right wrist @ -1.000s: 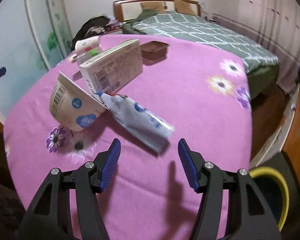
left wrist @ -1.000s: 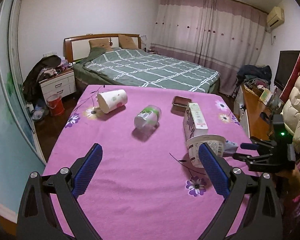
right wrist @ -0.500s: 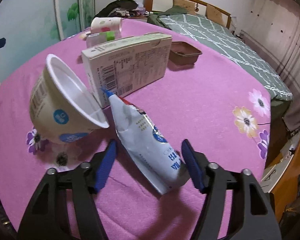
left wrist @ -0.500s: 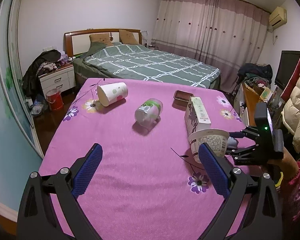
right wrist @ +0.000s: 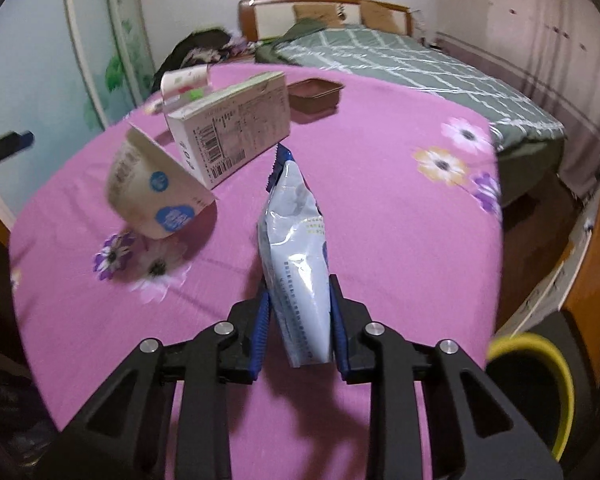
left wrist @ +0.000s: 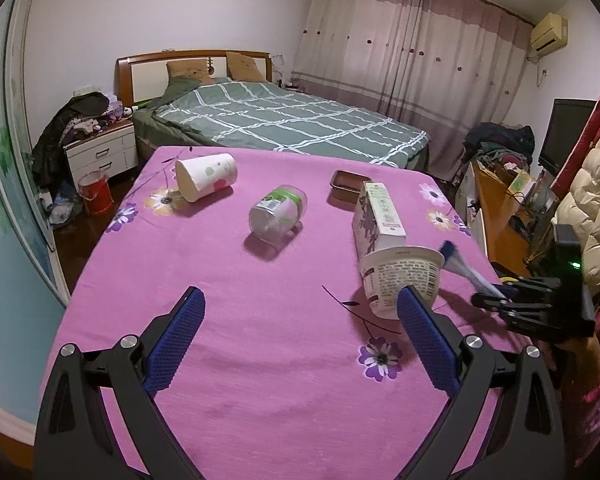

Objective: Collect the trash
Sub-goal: 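Drop the snack bag into the bin while the left gripper grasps the yogurt cup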

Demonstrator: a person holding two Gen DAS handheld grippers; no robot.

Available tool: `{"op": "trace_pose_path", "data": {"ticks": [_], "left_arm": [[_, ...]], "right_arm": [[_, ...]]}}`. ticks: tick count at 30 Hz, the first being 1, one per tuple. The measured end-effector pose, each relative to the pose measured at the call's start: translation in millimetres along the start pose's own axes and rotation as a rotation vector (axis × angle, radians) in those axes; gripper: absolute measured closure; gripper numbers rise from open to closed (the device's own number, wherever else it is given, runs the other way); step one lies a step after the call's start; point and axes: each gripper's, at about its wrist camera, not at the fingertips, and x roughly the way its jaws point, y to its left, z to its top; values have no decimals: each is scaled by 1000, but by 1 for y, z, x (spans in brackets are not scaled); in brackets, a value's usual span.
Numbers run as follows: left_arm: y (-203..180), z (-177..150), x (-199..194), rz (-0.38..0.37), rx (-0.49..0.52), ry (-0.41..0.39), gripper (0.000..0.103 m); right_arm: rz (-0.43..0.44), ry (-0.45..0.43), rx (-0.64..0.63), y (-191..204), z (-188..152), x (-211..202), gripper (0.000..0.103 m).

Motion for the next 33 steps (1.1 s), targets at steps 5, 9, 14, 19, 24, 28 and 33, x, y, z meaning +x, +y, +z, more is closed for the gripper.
{"op": "trace_pose_path", "data": {"ticks": [5, 9, 14, 19, 24, 28, 33], "left_arm": [[-12, -3, 8, -42, 17, 19, 8], [-31, -4, 19, -73, 51, 35, 8], [-53, -3, 34, -99, 85, 63, 8], [-69, 0, 52, -103, 112, 90, 8], [-80, -1, 69, -101, 130, 118, 8], [-84, -1, 83, -106, 128, 146, 8], [-88, -1, 101, -98, 135, 169, 8]], "right_arm": [[-93, -52, 136, -32, -34, -44, 77], [-190, -51, 252, -69, -60, -64, 76], [-281, -19, 366, -109, -93, -71, 74], [-311, -9, 420, -129, -112, -69, 72], [-322, -11, 448, -138, -119, -66, 62], [-319, -20, 451, -140, -122, -68, 56], [-314, -18, 463, -143, -125, -68, 55]]}}
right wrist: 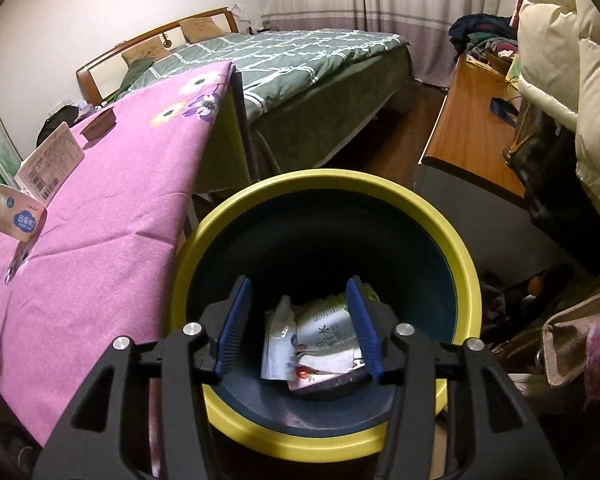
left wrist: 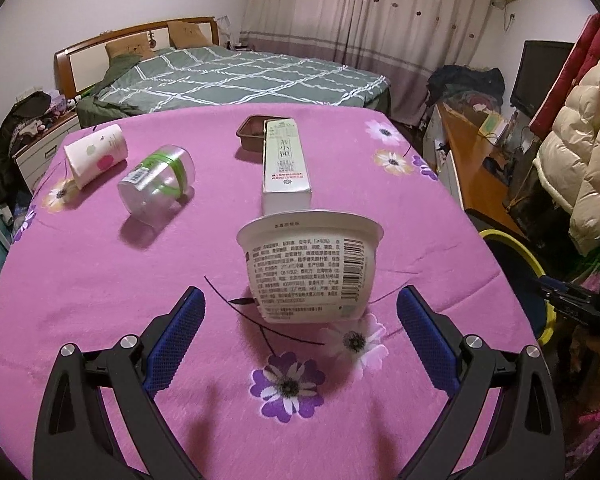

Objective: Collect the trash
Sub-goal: 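Drop the snack bag into the bin while the left gripper grasps the yogurt cup, then carry the white yogurt cup over the bin and open the left gripper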

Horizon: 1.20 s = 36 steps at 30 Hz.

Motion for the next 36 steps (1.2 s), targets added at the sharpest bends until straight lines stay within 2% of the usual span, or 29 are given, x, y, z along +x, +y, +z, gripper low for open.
{"op": "trace_pose_path", "data": {"ticks": [8, 15, 16, 17, 23, 29, 36], "left_arm": [[-3, 12, 30, 46, 42, 36, 8], [-6, 21, 48, 51, 56, 62, 8], [-6, 21, 49, 51, 58, 62, 10], [-6, 22, 51, 46, 60, 68, 16], [-11, 19, 44, 46, 67, 76, 17], [-24, 3, 8, -7, 80, 54, 17], [-94, 17, -21, -159, 205, -4, 17]], "right_arm": [[14, 14, 7, 1, -2, 5, 54], [19, 20, 6, 2, -2, 7, 54], [20, 21, 7, 2, -2, 7, 54], [21, 22, 7, 2, -3, 7, 54], [33, 21, 14, 2, -5, 6, 54], [28, 4, 34, -5, -8, -4, 54], [-21, -46, 58, -19, -16, -29, 54]]}}
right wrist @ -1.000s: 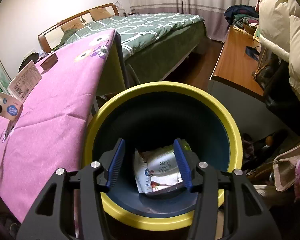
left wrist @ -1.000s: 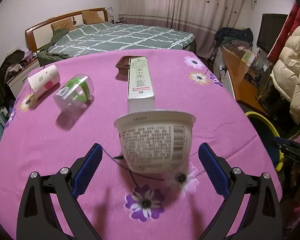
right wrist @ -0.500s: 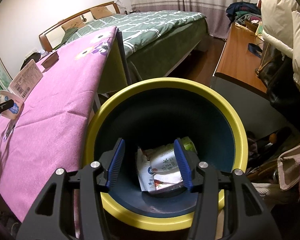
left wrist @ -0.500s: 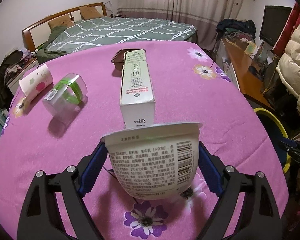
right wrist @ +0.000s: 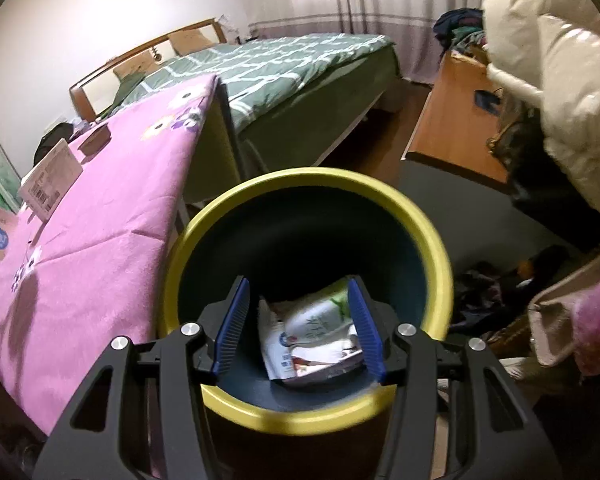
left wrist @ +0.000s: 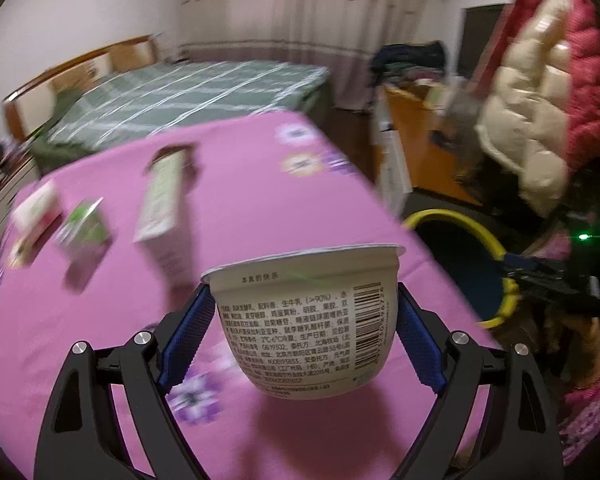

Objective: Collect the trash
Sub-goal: 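Carry the white yogurt cup over the bin and open the left gripper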

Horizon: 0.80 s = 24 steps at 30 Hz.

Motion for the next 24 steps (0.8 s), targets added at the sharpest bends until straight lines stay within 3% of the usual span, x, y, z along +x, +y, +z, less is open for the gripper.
{"op": "trace_pose_path", "data": {"ticks": [7, 12, 20, 24], "left_arm": [[-93, 32, 35, -144, 172, 12, 17], [-155, 44, 85, -245, 222, 101, 17], [-205, 52, 143, -249, 272, 169, 16], [-211, 52, 155, -238, 267, 182, 9]], "right_arm": [[-73, -39, 12, -18, -13, -25, 50], [-98, -49, 50, -40, -25, -37, 49], [-106, -51, 87, -63, -34, -44, 46], [-99, -50, 93, -63, -36, -41, 43]]}}
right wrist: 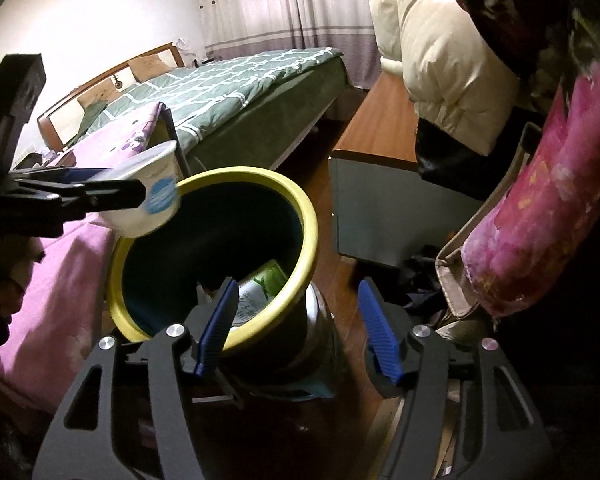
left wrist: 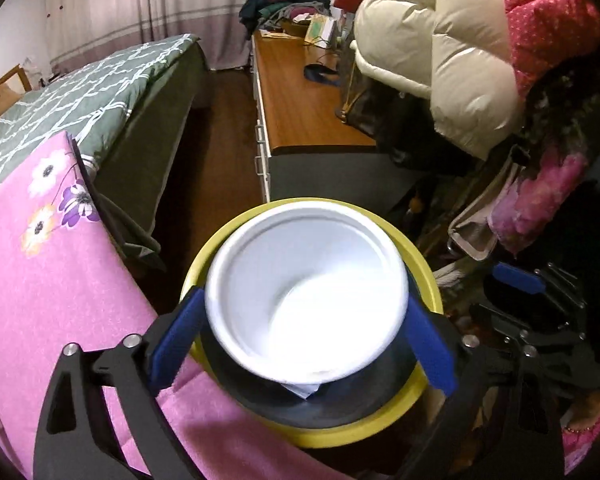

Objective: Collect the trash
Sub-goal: 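Carry the white yogurt cup over the bin and open the left gripper, then grasp the tea carton with the right gripper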

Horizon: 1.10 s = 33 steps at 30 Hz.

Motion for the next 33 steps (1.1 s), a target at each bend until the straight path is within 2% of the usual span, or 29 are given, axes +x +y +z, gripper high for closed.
{"op": "trace_pose_path", "data": {"ticks": [5, 10, 14, 17, 22, 26, 30, 33], "left_arm": [[8, -8, -19, -3, -21, -29, 8], [28, -30, -64, -3, -74, -86, 7], [53, -55, -111, 41, -131, -164, 6], [82, -86, -156, 116, -192, -227, 5], [134, -141, -218, 276, -309, -291, 5], [176, -197, -267, 404, -441, -341, 5], [208, -246, -301, 492, -535, -371, 5], [225, -272, -318, 521, -576, -395, 5]], "right_arm": [[8, 9, -10, 3, -1, 3, 43], [19, 10, -24, 15, 3, 4, 43], [40, 7, -37, 33, 13, 5, 42], [63, 3, -68, 58, 21, 6, 41], [126, 2, -137, 118, 39, 13, 38], [200, 0, -213, 181, 49, 15, 38], [292, -4, -304, 251, 53, 13, 38], [357, -7, -341, 302, 54, 11, 38]]}}
